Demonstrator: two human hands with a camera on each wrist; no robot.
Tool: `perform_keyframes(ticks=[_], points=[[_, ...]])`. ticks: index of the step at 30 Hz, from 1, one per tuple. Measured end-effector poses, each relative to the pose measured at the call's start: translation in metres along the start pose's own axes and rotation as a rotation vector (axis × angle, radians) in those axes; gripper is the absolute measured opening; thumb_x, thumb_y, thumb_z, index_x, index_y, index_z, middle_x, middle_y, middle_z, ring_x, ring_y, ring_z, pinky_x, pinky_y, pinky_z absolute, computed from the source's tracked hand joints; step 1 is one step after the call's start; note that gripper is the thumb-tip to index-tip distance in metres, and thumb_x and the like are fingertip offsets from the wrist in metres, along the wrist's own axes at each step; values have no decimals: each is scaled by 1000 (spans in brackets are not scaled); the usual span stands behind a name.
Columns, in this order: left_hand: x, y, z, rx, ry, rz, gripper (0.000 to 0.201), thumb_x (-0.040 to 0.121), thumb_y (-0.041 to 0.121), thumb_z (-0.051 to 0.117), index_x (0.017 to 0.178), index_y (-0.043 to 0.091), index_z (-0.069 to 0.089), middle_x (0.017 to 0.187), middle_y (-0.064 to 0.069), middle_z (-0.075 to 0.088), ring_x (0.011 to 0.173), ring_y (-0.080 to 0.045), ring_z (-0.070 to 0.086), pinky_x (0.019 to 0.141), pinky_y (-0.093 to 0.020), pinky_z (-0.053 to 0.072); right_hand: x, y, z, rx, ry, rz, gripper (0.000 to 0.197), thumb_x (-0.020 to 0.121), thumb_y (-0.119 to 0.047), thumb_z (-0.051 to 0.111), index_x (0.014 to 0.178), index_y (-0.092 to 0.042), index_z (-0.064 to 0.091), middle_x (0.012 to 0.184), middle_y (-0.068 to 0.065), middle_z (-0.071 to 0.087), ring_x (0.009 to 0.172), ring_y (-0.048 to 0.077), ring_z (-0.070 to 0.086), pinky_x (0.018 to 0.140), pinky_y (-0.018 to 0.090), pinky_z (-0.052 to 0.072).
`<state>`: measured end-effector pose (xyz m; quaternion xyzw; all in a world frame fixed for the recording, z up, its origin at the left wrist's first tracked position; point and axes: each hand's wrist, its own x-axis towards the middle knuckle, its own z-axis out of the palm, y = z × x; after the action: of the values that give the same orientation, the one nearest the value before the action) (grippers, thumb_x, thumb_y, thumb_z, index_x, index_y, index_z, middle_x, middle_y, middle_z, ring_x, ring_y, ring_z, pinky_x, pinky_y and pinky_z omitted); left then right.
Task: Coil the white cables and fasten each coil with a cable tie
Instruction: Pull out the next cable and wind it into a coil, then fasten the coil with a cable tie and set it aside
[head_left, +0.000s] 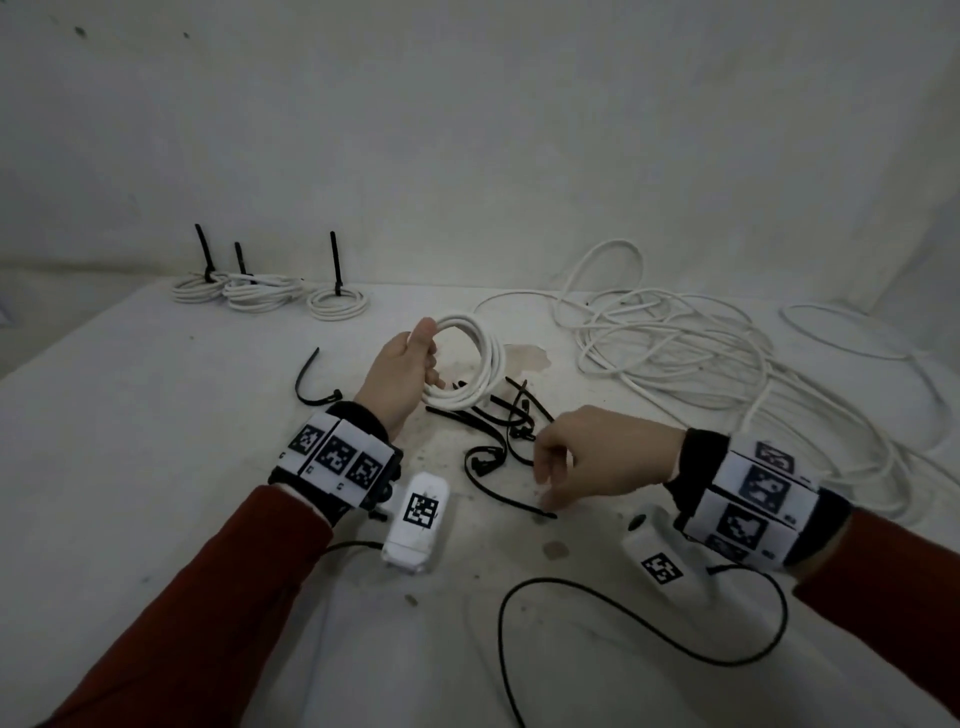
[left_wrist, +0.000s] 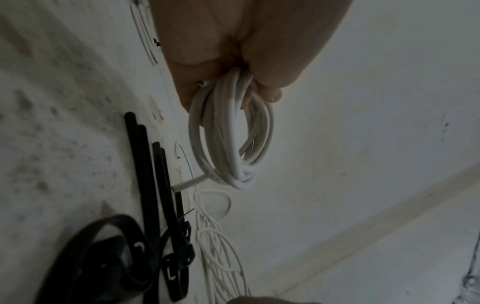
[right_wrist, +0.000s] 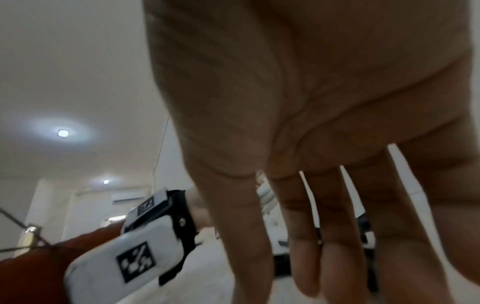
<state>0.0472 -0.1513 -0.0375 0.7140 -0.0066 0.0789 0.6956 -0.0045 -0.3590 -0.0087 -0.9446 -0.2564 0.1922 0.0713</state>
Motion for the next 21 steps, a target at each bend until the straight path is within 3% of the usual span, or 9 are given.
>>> perform_keyframes(ticks=[4,8,10,14,17,21], points=[[2,-3,-2,-19,28,10,37,101,36,34,75,13,45,61,2,37,40,-1,41,66,-29,43,10,-10,1,-22,79,-37,25,85,-42,67,90,-17,64,85,-6,60,76,11,54,64,22,41],[6,-7,-5,-39,68,-2,36,101,36,35,75,13,43,60,2,37,41,-4,41,68,-32,42,27,-21,-7,-25,137,-106,11,86,-25,67,92,-16,67,70,-15,52,65,2,47,57,16,36],[7,-8,-7,-39,78,-10,37,101,37,35,73,13,42,59,2,37,41,-4,41,69,-34,41,36,-28,-8,-58,152,-138,12,86,-20,67,96,-15,67,69,-15,47,66,6,47,57,18,37],[8,-11,-10,-40,95,-9,38,101,37,35,73,13,42,56,2,38,38,-3,42,68,-35,40,52,-37,-6,-158,114,-156,18,86,-23,67,101,-14,66,85,-4,50,82,15,47,68,26,38],[9,-11,-13,-54,95,-13,38,101,37,36,72,13,42,49,9,40,37,-3,42,67,-34,40,53,-37,-10,-166,73,-166,10,84,-19,68,90,-11,68,84,-2,58,78,15,53,64,23,41],[10,-12,-14,-80,91,-27,38,100,38,37,73,12,43,49,8,39,37,-3,41,66,-33,42,50,-38,-6,-176,20,-147,23,79,-35,75,81,-17,60,81,-4,60,73,13,53,63,23,44]])
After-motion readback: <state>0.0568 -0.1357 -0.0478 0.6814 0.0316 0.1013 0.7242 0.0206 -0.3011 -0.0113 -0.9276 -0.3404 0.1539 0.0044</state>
